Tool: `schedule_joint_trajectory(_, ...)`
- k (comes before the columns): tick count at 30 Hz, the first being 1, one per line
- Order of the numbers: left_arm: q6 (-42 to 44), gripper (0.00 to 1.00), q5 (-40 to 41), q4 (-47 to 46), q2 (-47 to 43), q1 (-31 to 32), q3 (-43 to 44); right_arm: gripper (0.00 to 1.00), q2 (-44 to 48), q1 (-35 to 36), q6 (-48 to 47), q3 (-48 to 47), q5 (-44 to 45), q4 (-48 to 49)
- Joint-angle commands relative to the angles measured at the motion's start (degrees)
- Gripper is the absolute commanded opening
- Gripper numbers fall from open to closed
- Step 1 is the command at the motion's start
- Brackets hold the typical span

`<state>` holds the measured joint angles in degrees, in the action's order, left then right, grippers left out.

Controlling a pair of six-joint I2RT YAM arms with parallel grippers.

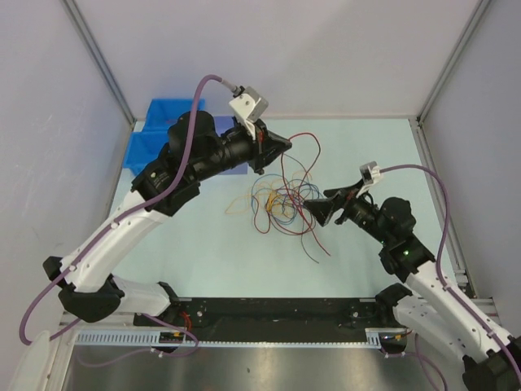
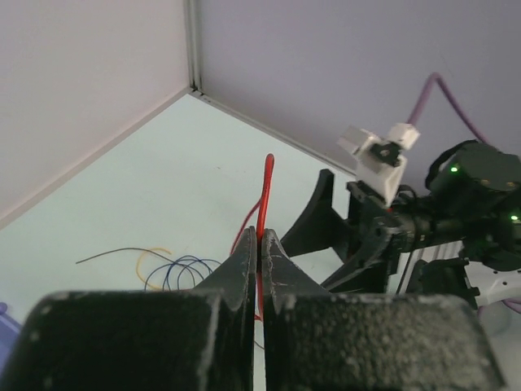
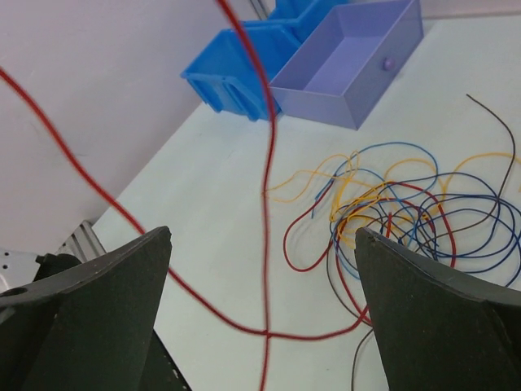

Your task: Untangle the cables

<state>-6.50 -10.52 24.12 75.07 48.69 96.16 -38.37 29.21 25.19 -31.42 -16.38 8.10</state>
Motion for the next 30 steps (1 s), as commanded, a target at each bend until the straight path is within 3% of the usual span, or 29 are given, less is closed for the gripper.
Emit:
schedule_joint_trajectory(1, 0.17, 0.0, -4.32, -2.06, -0.1, -0.17, 4.21, 1.0, -3.9, 0.41, -1.72, -3.56, -3.38, 8.24)
schedule_joint_trajectory(11, 0.53, 0.0, -8.54, -2.41, -0.18, -0.17, 4.3, 1.0, -10.32, -3.62, 7.05, -4.35, -15.51, 17.46)
schedule_joint_trajectory(17, 0.53, 0.0, -9.78, -3.29, -0.62, -0.17, 3.69, 1.0, -15.32, -10.92, 21.55, -4.18, -26.84, 34.06)
schedule_joint_trajectory(21, 0.88, 0.0, -10.3, -3.55, -0.27, -0.26, 3.86, 1.0, -19.98, -11.28, 28.59, -4.18, -33.96, 46.54)
schedule_joint_trajectory(30, 1.05, 0.0, -9.69, -3.55, 1.83, -0.61, 6.14, 1.0, -19.03, -8.12, 25.35, -4.35, -35.21, 43.24)
